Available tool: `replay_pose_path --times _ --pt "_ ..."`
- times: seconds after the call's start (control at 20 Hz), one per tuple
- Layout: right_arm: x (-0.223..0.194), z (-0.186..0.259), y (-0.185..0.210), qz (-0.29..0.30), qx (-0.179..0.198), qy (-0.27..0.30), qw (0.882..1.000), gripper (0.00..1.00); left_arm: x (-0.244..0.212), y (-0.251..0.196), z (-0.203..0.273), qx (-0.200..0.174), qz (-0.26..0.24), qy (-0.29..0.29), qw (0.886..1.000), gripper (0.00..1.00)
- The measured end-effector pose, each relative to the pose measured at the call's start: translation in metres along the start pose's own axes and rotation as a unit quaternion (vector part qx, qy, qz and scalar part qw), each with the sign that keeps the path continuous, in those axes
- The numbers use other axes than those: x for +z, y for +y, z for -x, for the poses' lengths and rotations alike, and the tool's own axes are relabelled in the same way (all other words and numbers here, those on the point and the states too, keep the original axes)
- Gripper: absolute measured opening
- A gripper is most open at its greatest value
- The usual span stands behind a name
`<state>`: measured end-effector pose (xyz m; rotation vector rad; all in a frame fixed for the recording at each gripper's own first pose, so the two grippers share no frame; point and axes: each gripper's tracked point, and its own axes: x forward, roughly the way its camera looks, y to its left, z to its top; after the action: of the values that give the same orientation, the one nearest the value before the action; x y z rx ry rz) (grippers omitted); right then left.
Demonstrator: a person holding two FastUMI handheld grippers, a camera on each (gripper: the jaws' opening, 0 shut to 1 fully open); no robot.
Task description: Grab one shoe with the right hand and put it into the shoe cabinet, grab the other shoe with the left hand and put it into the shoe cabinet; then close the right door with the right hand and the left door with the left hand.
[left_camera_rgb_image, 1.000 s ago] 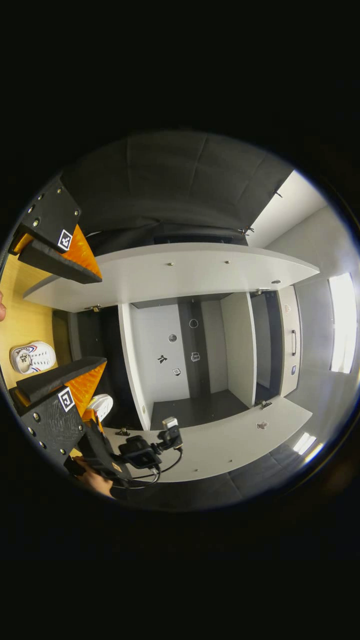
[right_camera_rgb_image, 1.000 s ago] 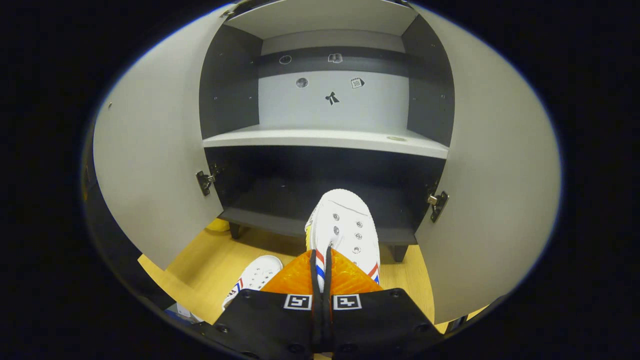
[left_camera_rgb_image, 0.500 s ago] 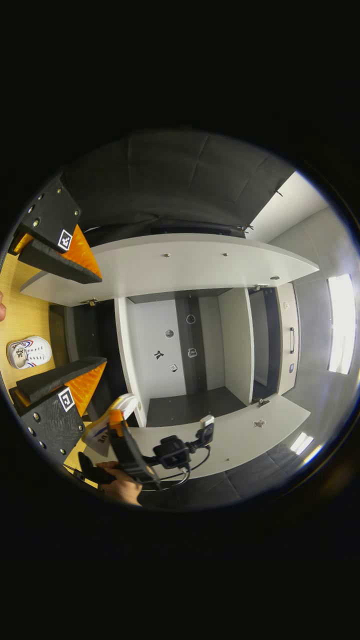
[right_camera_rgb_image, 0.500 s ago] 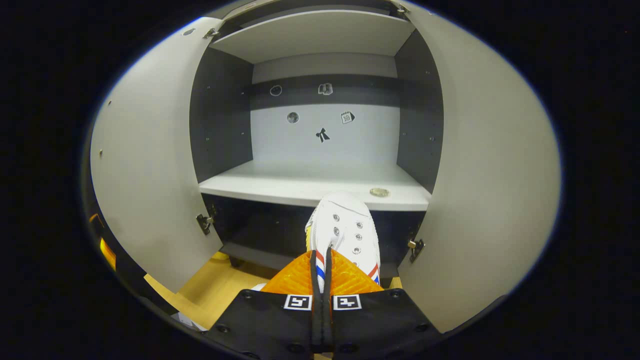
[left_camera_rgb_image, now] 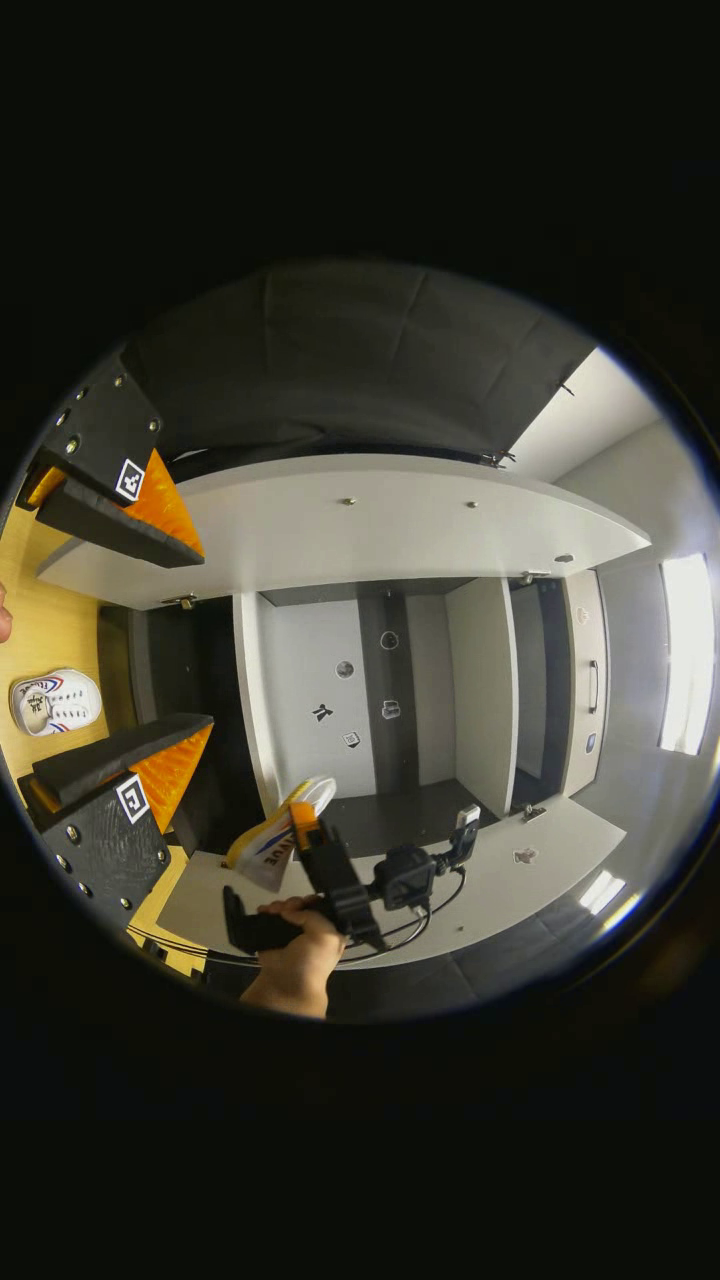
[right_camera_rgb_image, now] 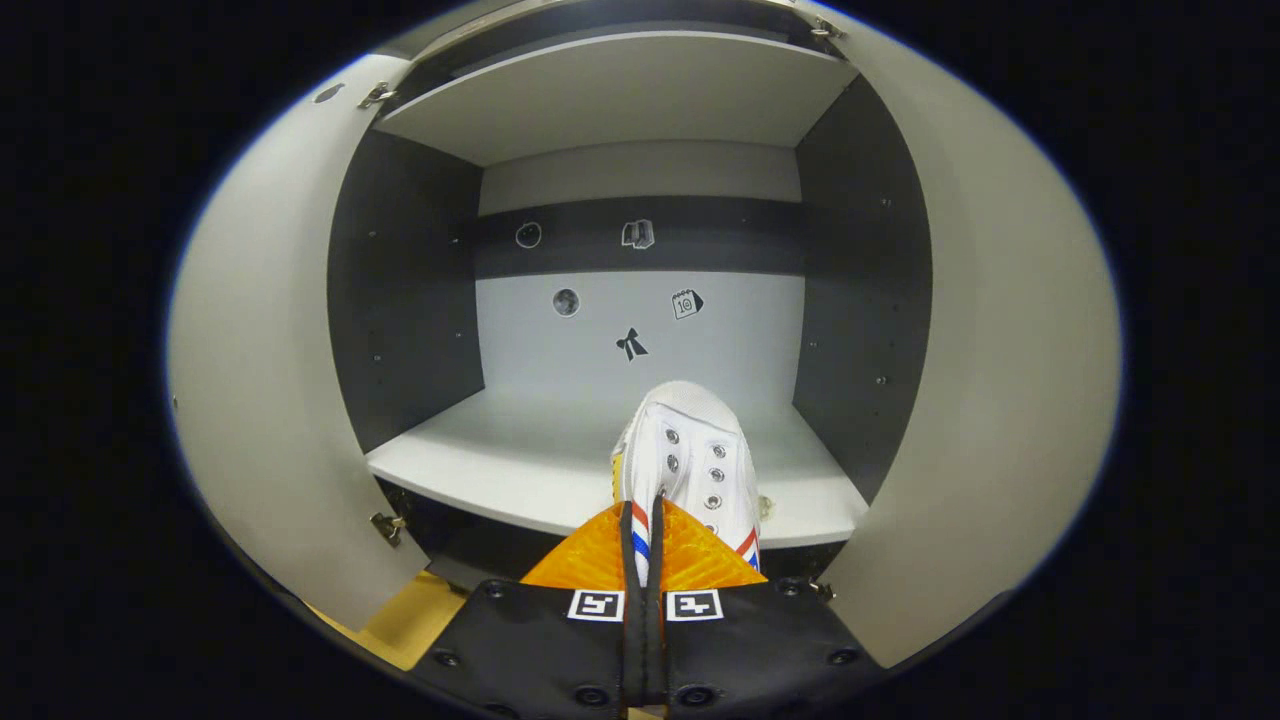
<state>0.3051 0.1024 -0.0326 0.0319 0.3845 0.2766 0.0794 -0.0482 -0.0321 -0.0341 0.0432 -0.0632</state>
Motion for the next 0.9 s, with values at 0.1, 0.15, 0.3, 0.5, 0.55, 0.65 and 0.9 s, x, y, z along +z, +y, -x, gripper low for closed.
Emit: replay_pose_path --times 0.1,0.15,0.3,0.5,0.55,0.65,0.9 --pt "0.015 -0.017 -0.005 0.000 -0.004 -0.001 1.000 0.01 -0.004 -0.003 -0.003 -0.002 0.002 0.005 1.000 0.80" --pt "0.024 -0.026 -0.008 0.003 -0.007 -0.005 1.000 0.01 -0.006 -0.004 -0.004 -0.003 0.002 0.007 1.000 0.80" --pt "0.047 -0.051 -0.014 0.011 -0.011 -0.010 1.000 0.00 -0.007 -0.008 -0.010 -0.002 0.000 0.012 1.000 0.80" --pt "0.048 -0.090 -0.020 0.007 -0.020 0.011 1.000 0.01 -0.016 -0.013 -0.018 -0.003 0.003 0.022 1.000 0.80" --pt "0.044 -0.100 -0.021 0.004 -0.023 0.022 0.999 0.00 -0.016 -0.013 -0.020 -0.002 0.004 0.024 1.000 0.80" --pt "0.036 -0.115 -0.022 -0.003 -0.026 0.039 0.999 0.00 -0.017 -0.014 -0.024 0.001 0.004 0.027 1.000 0.80" --pt "0.024 -0.127 -0.027 -0.005 -0.039 0.060 0.997 0.05 -0.021 -0.014 -0.028 0.004 0.004 0.035 0.999 0.80"
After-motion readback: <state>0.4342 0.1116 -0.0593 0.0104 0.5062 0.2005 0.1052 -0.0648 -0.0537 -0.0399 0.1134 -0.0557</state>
